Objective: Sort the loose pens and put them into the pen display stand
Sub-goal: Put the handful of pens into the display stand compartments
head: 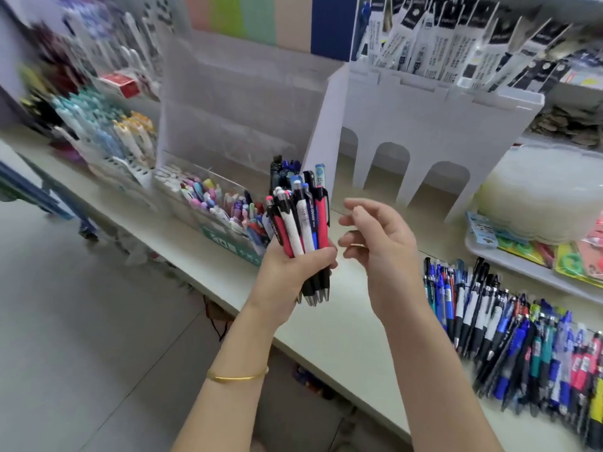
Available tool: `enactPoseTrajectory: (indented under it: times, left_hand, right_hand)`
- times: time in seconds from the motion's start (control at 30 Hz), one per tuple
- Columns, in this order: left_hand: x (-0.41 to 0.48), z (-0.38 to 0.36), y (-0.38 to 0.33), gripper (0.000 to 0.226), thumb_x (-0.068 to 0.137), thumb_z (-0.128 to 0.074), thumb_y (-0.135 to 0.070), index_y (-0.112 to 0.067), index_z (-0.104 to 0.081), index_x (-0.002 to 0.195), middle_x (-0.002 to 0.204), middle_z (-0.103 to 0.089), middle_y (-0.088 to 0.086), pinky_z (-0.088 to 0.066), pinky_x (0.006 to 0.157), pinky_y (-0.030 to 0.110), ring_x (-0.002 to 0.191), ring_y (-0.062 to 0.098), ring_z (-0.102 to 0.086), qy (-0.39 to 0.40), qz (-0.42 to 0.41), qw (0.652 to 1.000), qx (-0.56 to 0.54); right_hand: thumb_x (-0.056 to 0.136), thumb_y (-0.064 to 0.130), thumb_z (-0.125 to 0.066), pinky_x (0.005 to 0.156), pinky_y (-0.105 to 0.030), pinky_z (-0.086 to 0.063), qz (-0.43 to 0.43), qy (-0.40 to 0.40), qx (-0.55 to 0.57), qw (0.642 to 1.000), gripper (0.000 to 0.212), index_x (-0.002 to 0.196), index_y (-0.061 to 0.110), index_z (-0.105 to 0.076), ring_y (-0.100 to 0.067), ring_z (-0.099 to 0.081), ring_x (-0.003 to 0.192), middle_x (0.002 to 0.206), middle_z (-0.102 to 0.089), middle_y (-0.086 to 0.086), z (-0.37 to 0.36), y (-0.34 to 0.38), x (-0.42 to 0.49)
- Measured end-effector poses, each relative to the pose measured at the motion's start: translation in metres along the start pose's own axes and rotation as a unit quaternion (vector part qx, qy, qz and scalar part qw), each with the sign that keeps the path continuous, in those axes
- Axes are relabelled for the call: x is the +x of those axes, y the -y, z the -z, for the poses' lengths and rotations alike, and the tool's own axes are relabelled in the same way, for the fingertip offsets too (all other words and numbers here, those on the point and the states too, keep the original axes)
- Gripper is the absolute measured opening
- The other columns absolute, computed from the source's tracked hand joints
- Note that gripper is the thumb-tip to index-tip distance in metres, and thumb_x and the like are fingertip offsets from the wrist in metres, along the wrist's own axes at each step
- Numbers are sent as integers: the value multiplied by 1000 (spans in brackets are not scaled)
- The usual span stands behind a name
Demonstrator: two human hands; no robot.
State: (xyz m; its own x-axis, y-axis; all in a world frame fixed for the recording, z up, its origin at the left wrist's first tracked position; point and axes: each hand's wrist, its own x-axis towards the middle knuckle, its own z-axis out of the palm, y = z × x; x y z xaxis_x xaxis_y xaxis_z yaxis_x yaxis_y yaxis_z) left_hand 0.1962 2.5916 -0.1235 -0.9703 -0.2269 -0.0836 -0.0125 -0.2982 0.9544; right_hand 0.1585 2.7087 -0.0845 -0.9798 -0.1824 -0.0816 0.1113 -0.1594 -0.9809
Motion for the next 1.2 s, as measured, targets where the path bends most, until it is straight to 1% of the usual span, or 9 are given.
enactPoseTrajectory:
  times: [0.17,0.37,0.47,0.57,0.7,0.87,0.97,1.07,1.2]
  left_hand:
    - [7,52,-24,20,61,-75,-11,-21,-70,78,72,-64,2,-52,65,27,69,16,-63,85,-14,995,45]
    - [39,138,-61,29,65,-67,-4,-10,-64,93,68,-67,0,-54,60,27,63,15,-65,122,42,992,11]
    - [57,183,-75,27,67,-68,-2,-9,-62,92,66,-67,1,-53,58,26,64,15,-66,130,60,989,33]
    - [72,217,-83,25,79,-67,8,-12,-62,94,75,-66,6,-56,59,30,73,22,-68,95,78,992,29]
    - [88,251,-87,22,74,-70,4,-11,-67,90,82,-70,9,-55,62,32,67,19,-65,88,74,992,54]
    - [104,269,-90,39,75,-75,-4,-11,-65,112,95,-70,12,-50,71,33,80,22,-66,156,52,977,139]
    - [109,273,-100,34,73,-73,-4,-10,-65,106,96,-73,9,-52,72,28,90,21,-70,178,38,971,156]
    - [113,276,-111,28,80,-67,11,-14,-62,93,72,-70,-11,-50,64,17,71,3,-67,198,33,965,169]
    - [120,278,-114,35,81,-59,18,-16,-58,88,61,-67,-13,-49,58,14,61,0,-65,209,50,964,157]
  right_hand:
    - [96,18,-52,48,-22,-41,57,77,-52,994,18,109,18,-65,-9,-46,52,71,-61,6,-56,17,20]
    - [94,17,-56,45,-22,-36,4,102,-10,995,8,94,12,-62,-9,-43,45,54,-54,9,-142,5,53]
    - [94,19,-57,40,-19,-33,20,42,-43,998,12,86,12,-54,-8,-41,42,52,-49,8,-186,-10,69]
    - [97,20,-53,40,-19,-34,77,-54,-76,993,12,90,14,-46,-8,-41,42,64,-59,2,-218,-19,79]
    - [97,20,-52,57,-17,-42,126,-119,-111,979,8,92,22,-46,-5,-51,56,68,-59,3,-235,-12,91]
    - [87,12,-65,50,-11,-41,64,44,-214,974,7,94,14,-69,-2,-51,52,64,-59,9,-250,3,105]
    - [89,7,-63,45,-12,-37,17,152,-216,964,14,102,7,-70,1,-49,49,56,-57,13,-254,11,115]
    - [91,-1,-56,41,-7,-36,6,227,-239,944,15,102,-2,-66,3,-50,41,47,-56,15,-257,18,127]
    - [88,0,-60,40,-11,-34,3,261,-236,936,6,91,2,-65,-4,-45,44,52,-55,9,-264,18,148]
